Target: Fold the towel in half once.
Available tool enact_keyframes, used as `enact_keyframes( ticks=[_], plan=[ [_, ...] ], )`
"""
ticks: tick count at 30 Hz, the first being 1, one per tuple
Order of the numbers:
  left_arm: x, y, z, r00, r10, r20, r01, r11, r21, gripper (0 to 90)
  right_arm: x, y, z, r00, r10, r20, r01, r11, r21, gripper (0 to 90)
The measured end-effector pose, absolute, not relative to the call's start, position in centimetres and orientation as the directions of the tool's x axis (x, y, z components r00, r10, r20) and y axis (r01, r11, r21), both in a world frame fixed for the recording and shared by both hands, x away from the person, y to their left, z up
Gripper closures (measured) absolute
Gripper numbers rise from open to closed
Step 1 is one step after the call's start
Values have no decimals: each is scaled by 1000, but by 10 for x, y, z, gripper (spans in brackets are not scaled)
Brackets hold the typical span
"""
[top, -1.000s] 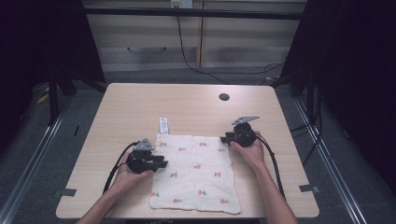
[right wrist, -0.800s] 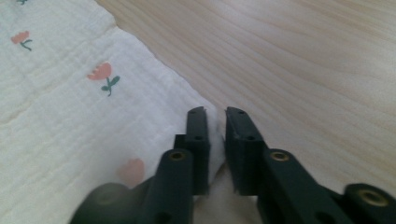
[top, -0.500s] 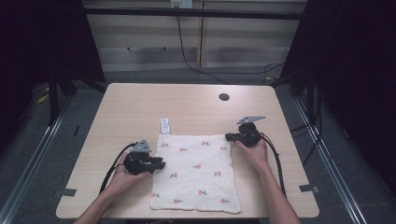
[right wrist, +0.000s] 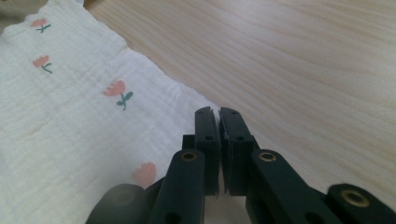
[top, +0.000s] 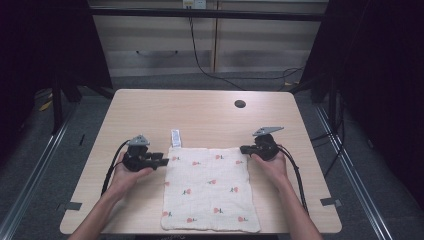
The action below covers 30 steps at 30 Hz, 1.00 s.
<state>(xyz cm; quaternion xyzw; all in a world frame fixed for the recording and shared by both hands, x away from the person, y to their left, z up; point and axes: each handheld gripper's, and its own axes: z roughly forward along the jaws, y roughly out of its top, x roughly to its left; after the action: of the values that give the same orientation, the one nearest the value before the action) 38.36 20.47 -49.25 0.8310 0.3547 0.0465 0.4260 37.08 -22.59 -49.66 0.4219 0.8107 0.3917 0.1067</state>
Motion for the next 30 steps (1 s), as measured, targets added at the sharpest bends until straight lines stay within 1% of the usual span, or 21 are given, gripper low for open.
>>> enact_keyframes(
  ticks=[2,5,6,8,12,16,21,22,25,28,30],
  plan=[
    [393,205,-495,733,644,-219,549,-371,749,581,369,-227,-496,-629,762,154,588,336,736,867],
    [402,205,-500,716,657,-237,565,-346,749,588,367,-229,-497,-629,762,153,589,338,734,867],
    [405,204,-501,718,653,-242,568,-349,745,590,367,-230,-497,-622,767,159,594,330,733,866],
    [408,200,-503,714,664,-222,563,-357,745,598,367,-231,-497,-616,769,169,597,315,738,866],
    [412,190,-508,714,663,-226,566,-356,744,611,364,-229,-499,-623,764,166,592,322,739,866],
    [411,179,-509,736,649,-190,542,-399,740,628,365,-228,-499,-624,762,172,591,317,741,866],
    [407,172,-509,743,654,-144,514,-420,748,612,366,-229,-501,-625,761,173,592,318,740,866],
    [406,172,-508,745,655,-127,508,-434,744,633,366,-229,-501,-626,761,172,591,318,741,865],
    [404,172,-509,747,658,-101,492,-444,748,744,365,-230,-500,-625,761,173,589,315,744,866],
    [405,173,-509,746,655,-123,503,-432,749,833,365,-230,-499,-624,762,175,590,312,745,866],
    [407,174,-510,744,648,-165,525,-414,744,843,365,-230,-499,-623,762,176,591,311,745,865]
  ],
)
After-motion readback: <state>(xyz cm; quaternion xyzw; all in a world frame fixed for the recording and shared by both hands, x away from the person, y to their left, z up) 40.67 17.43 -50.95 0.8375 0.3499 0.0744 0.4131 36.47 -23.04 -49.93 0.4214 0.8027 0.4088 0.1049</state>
